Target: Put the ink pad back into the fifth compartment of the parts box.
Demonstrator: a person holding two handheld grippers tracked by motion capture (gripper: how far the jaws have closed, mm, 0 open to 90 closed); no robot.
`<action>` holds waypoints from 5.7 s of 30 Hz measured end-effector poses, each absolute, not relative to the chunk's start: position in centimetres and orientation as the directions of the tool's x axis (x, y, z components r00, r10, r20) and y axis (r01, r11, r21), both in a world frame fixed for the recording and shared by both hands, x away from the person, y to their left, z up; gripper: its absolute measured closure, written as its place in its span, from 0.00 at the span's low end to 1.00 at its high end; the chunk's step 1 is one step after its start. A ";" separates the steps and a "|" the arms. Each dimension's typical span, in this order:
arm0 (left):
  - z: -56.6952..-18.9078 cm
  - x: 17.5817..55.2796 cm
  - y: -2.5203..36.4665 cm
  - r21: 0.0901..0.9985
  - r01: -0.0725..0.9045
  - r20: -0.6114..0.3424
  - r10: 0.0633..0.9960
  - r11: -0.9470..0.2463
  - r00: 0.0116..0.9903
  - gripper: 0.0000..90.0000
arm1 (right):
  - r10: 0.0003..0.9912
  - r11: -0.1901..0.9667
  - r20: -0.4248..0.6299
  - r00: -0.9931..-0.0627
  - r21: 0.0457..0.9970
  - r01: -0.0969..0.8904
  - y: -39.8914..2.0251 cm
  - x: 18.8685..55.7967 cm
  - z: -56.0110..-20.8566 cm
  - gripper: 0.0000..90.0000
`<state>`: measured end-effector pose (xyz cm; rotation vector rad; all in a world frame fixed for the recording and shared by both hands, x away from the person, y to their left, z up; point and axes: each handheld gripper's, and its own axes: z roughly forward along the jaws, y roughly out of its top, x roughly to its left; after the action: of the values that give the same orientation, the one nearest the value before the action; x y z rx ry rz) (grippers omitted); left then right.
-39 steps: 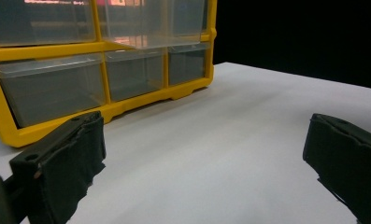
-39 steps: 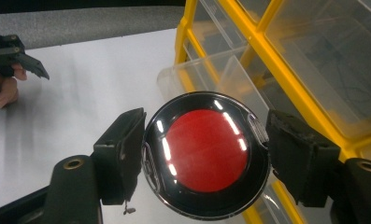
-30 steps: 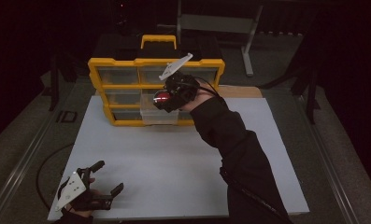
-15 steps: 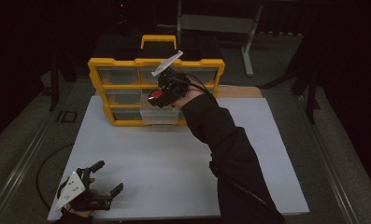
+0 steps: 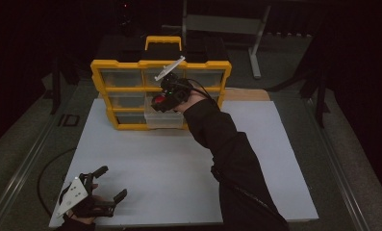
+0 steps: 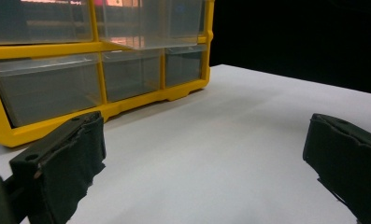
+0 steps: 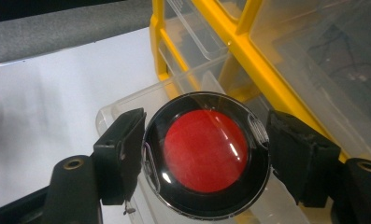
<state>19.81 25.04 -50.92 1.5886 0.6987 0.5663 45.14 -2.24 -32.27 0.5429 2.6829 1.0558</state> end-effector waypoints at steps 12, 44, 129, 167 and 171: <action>-50.9 19.8 25.1 0.990 0.118 -0.032 0.717 -0.071 0.697 0.00 | 0.417 0.680 -0.039 -0.908 0.676 0.284 -2.4 45.4 -33.0 0.33; -50.9 19.9 25.0 0.991 0.116 -0.028 0.718 -0.073 0.695 0.00 | 0.422 0.650 -0.012 -0.907 0.701 0.294 -3.4 44.2 -32.2 0.09; -51.0 20.0 24.6 0.988 0.122 -0.017 0.722 -0.094 0.691 0.00 | 0.579 0.487 0.034 -0.814 0.787 0.379 -22.4 33.9 -44.4 0.09; -51.0 20.0 24.4 0.987 0.119 -0.008 0.721 -0.103 0.693 0.00 | 0.620 0.391 0.050 -0.783 0.845 0.364 -27.7 26.3 -49.6 0.09; -51.0 20.0 24.4 0.987 0.118 -0.006 0.721 -0.105 0.693 0.00 | 0.637 0.378 0.038 -0.770 0.855 0.355 -28.3 25.8 -49.8 0.09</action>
<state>19.97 24.45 -51.00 1.6222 0.6956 0.5850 25.79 -28.29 -49.84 0.8723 2.3443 1.3433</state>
